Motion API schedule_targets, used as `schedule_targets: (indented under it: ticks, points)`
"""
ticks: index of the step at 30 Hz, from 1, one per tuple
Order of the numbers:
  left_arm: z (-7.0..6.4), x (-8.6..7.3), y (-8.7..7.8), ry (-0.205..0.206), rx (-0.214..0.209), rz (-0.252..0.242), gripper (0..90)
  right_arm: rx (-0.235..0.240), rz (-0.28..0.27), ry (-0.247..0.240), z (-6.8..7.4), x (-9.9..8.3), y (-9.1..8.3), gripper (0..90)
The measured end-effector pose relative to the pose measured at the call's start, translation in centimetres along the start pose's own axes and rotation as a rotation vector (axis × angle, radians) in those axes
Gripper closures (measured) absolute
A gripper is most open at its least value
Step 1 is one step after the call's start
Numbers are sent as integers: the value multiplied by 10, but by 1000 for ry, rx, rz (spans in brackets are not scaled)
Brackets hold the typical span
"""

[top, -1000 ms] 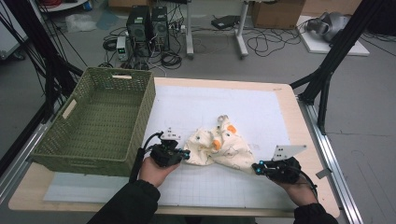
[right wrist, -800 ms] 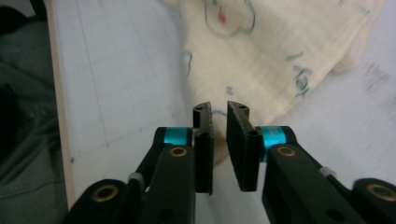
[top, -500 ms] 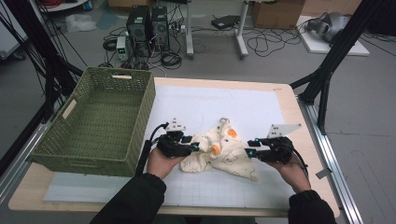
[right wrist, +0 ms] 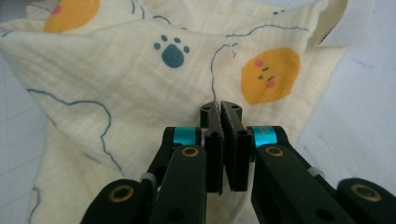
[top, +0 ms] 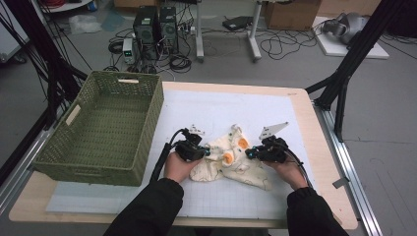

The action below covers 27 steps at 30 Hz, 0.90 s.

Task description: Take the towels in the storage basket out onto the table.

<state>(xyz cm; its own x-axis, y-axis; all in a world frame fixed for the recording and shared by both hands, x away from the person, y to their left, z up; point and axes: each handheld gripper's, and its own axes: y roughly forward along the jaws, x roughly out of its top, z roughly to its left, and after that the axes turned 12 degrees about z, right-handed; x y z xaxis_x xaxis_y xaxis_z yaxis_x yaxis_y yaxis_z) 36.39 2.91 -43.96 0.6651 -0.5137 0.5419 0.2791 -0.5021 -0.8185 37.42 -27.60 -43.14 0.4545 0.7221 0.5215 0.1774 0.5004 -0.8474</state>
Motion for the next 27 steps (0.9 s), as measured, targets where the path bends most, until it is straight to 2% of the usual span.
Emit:
schedule_targets:
  ticks: [3, 7, 11, 13, 14, 16, 18, 20, 23, 25, 27]
  points:
    - [-4, -5, -7, 25, -1, -3, 896, -10, 2, -8, 5, -7, -8, 880]
    - [-7, -14, -13, 35, -1, 14, 897, -24, -10, 7, 14, -22, -20, 879]
    - [-9, -22, -18, 41, -12, 23, 897, -43, 2, 14, 22, -40, -31, 877]
    - [-10, -23, -20, 44, -20, 25, 896, -44, 30, 20, 24, -48, -32, 877]
    - [-10, -23, -22, 51, -21, 22, 896, -37, 45, 26, 24, -50, -32, 877]
    - [-10, -20, -26, 54, -40, -15, 887, -25, 48, 21, 26, -53, -35, 860]
    - [-11, -12, -31, 63, -41, -54, 831, -23, 34, 17, 25, -50, -39, 803]
    - [-11, -1, -32, 55, -57, -86, 770, -44, 4, 22, 22, -42, -46, 730]
    - [-12, 17, -26, 57, -58, -112, 762, -68, -35, 43, 12, -25, -52, 649]
    - [-12, 29, -15, 62, -49, -111, 760, -65, -57, 64, 4, -14, -50, 628]
    - [-11, 40, -2, 56, -34, -73, 743, -86, -44, 72, -3, -2, -43, 596]
